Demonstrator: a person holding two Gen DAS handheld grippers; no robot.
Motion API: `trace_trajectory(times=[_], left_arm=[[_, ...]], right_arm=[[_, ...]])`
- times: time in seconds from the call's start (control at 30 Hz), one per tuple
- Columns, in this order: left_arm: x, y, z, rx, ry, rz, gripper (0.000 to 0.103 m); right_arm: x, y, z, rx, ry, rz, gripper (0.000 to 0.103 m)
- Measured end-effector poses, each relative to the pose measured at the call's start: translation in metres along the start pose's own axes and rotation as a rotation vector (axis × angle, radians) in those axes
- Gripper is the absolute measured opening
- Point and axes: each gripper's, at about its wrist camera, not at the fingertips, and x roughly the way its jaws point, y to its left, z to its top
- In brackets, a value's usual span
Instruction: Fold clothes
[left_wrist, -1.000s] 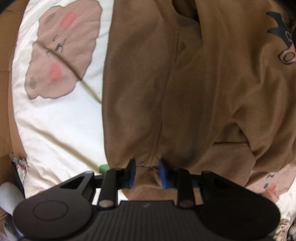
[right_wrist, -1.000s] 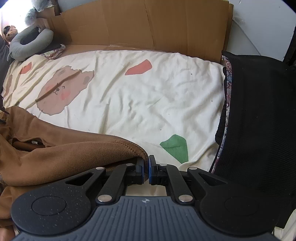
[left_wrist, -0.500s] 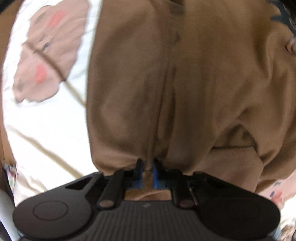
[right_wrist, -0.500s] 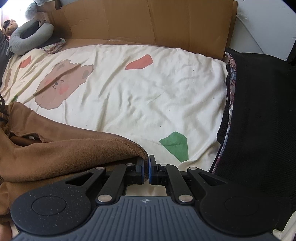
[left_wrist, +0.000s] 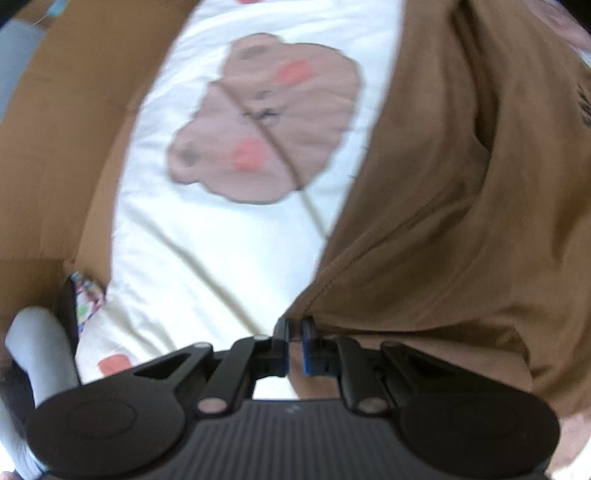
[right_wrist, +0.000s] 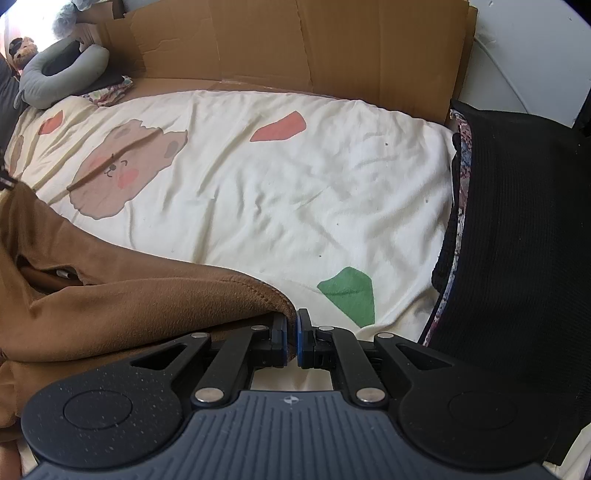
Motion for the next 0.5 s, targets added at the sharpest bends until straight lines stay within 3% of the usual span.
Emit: trace_trajectory(times=[0.2, 0.5], left_arm=[[0.025, 0.003, 0.010, -0.099, 0.016, 0.007, 0.006], [0.046, -0.009, 0.000, -0.138, 0.060, -0.039, 0.012]], right_arm=[[0.009, -0.001, 0.005, -0.012, 0.007, -0.012, 0.003], [0.026, -0.002, 0.006, -0.023, 0.045, -0.013, 0.003]])
